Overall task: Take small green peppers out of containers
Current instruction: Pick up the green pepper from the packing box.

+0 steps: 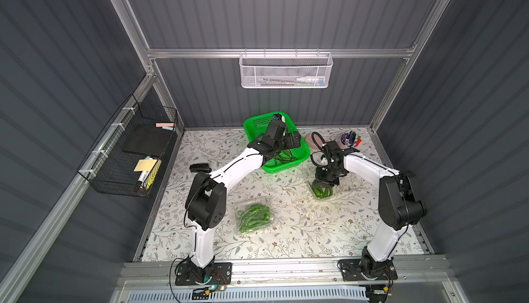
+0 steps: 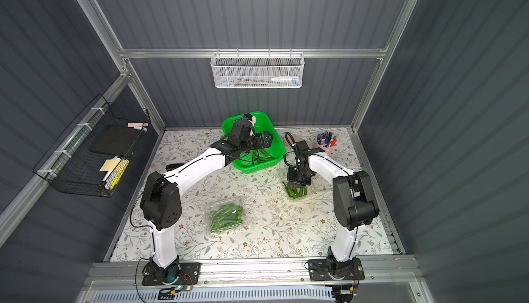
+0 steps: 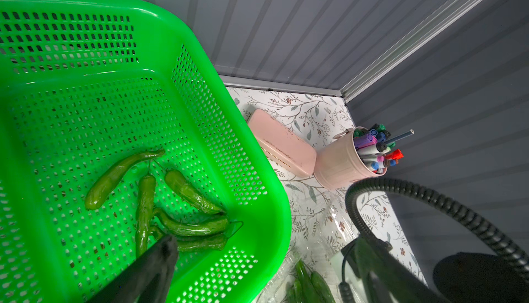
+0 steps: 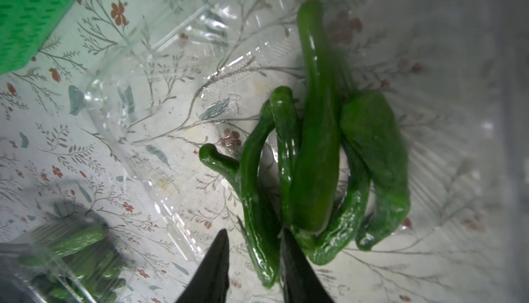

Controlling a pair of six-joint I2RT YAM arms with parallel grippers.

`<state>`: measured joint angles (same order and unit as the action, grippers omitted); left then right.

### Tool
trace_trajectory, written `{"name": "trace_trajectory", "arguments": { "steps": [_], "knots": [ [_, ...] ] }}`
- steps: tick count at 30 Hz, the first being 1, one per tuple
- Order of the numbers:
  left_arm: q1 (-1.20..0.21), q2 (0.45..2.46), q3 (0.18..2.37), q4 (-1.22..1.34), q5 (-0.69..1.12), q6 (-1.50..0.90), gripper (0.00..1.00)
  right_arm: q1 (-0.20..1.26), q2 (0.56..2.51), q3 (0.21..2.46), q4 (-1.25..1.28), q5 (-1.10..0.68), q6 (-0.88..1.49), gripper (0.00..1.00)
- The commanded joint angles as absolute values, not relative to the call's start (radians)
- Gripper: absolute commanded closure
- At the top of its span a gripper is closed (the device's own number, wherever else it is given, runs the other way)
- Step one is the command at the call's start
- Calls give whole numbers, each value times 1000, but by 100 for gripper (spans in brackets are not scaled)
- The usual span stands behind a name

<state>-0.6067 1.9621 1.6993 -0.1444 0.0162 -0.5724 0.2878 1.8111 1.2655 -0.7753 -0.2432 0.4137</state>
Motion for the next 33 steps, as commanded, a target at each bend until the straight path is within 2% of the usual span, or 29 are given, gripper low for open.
{"name": "trace_trajectory", "arguments": {
  "steps": [1, 12, 18, 33],
  "knots": [
    [-601, 1948, 1691, -134, 22, -565, 1, 285, 1830, 1276, -778, -219, 406, 64],
    [-601, 1960, 1689, -126, 26, -566, 1, 284, 1811, 1277, -795, -191, 375, 64],
    [-601, 1970, 1693, -118, 26, -568, 1, 264, 1761, 1256, -770, -112, 395, 63],
    [-601, 1969, 1688, -118, 33, -565, 1, 238, 1870, 1258, -748, -156, 381, 66]
  ]
}}
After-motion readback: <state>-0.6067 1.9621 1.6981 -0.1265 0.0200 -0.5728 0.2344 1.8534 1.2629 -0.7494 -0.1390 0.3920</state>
